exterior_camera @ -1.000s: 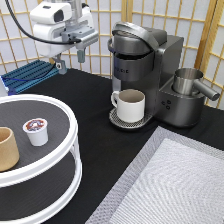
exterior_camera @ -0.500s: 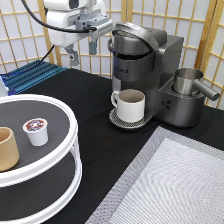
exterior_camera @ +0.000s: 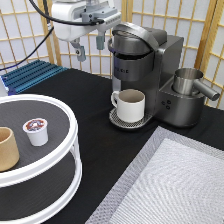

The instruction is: Make coffee

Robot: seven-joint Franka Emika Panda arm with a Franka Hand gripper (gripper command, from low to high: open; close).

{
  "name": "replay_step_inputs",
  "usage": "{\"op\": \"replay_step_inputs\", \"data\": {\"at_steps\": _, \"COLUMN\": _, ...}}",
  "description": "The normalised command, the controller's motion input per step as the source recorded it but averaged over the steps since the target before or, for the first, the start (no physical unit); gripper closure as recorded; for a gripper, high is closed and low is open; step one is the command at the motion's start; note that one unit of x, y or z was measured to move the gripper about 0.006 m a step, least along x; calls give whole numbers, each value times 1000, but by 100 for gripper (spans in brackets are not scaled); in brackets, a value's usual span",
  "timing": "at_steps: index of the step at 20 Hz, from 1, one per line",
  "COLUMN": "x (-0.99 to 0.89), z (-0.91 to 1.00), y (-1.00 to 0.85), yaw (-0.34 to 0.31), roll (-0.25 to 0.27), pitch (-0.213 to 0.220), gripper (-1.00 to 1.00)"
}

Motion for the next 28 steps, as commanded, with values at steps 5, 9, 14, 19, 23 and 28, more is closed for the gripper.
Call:
{"op": "replay_step_inputs", "data": {"at_steps": 5, "x": 311, "z": 328, "y": 107, "yaw": -51, "roll": 114, "pitch": 122, "gripper": -100}}
{"op": "replay_step_inputs", "data": {"at_steps": 9, "x": 351, "z": 606, "y": 92, "yaw": -40, "roll": 99, "pitch": 81, "gripper": -100}}
{"op": "replay_step_inputs", "data": {"at_steps": 14, "x": 471, "z": 418, "y": 178, "yaw": -67, "roll": 32, "pitch": 87, "gripper": -100}}
{"op": "replay_step_inputs", "data": {"at_steps": 19, "x": 467, "z": 321, "y": 193, "yaw": -79, "roll": 8, "pitch": 70, "gripper": -100}}
{"op": "replay_step_inputs", "data": {"at_steps": 23, "x": 384, "z": 539, "y": 256, "yaw": -62, "roll": 13, "pitch": 66, "gripper": -100}}
{"op": "replay_step_inputs", "data": {"at_steps": 28, "x": 379, "z": 625, "y": 345, "yaw": -39, "roll": 23, "pitch": 88, "gripper": -100}}
